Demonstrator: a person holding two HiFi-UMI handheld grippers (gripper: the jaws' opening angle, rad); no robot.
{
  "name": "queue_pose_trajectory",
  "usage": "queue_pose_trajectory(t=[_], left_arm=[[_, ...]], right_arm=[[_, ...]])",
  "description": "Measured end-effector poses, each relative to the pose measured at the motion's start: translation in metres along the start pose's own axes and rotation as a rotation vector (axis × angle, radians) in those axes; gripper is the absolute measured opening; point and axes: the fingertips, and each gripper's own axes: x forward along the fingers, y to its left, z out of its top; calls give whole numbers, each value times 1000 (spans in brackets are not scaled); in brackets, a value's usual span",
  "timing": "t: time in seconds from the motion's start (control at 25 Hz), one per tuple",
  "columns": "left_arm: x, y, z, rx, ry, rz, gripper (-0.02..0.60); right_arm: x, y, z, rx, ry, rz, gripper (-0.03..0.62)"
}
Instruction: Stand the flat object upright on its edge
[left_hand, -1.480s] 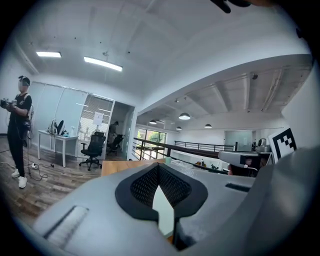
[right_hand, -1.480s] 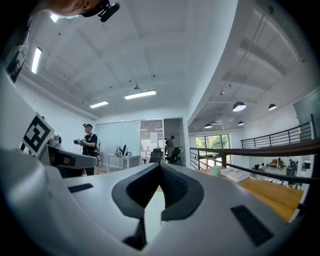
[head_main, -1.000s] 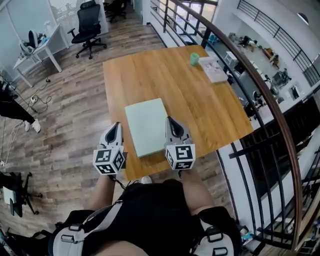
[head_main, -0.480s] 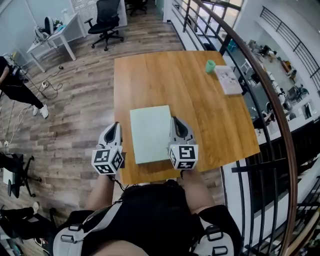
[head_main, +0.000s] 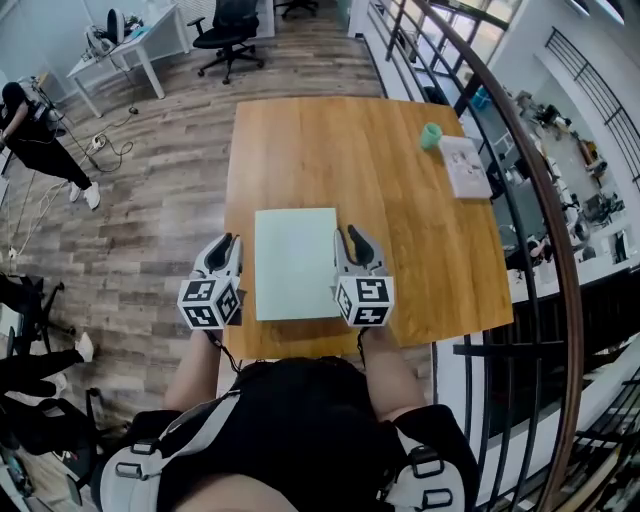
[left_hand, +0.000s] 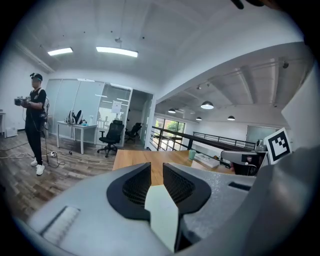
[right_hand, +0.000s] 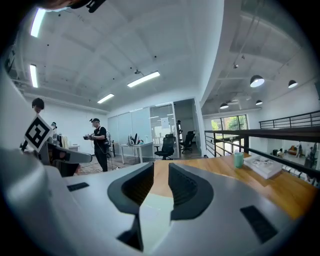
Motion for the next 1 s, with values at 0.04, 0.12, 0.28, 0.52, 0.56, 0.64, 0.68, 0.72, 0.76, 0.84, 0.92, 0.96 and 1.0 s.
queue_pose_trajectory(t=[0.04, 0.12, 0.28, 0.52, 0.56, 0.64, 0.68, 0.72, 0.76, 0.84, 0.92, 0.96, 1.0], left_arm=[[3, 2, -7, -11, 26, -3, 74], [9, 6, -23, -37, 85, -9, 108], [19, 10, -60, -85, 212, -20, 129], [38, 18, -114, -145, 388, -17, 139], [42, 19, -122, -159, 420, -19, 141], [48, 22, -138, -187, 478, -22, 146], [51, 24, -145, -204, 505, -22, 147], [54, 26, -154, -224, 531, -21, 147], [57, 28, -162, -242, 555, -20, 147], [63, 34, -178, -272, 600, -17, 153], [67, 40, -191, -292, 639, -11, 160], [69, 42, -197, -302, 656, -10, 164], [70, 44, -202, -312, 671, -13, 167]], right_arm=[[3, -1, -7, 14, 24, 6, 75], [8, -4, -27, 45, 85, 20, 91], [15, -9, -69, 114, 233, 53, 107], [25, -20, -128, 193, 432, 79, 114], [27, -22, -138, 205, 464, 83, 115], [29, -24, -157, 236, 527, 98, 118], [30, -24, -167, 260, 562, 111, 120], [31, -23, -177, 287, 601, 125, 121], [32, -24, -187, 314, 642, 139, 121], [35, -27, -204, 354, 712, 154, 132], [38, -31, -219, 371, 770, 156, 137], [39, -33, -225, 374, 794, 158, 137], [41, -34, -230, 382, 813, 162, 137]])
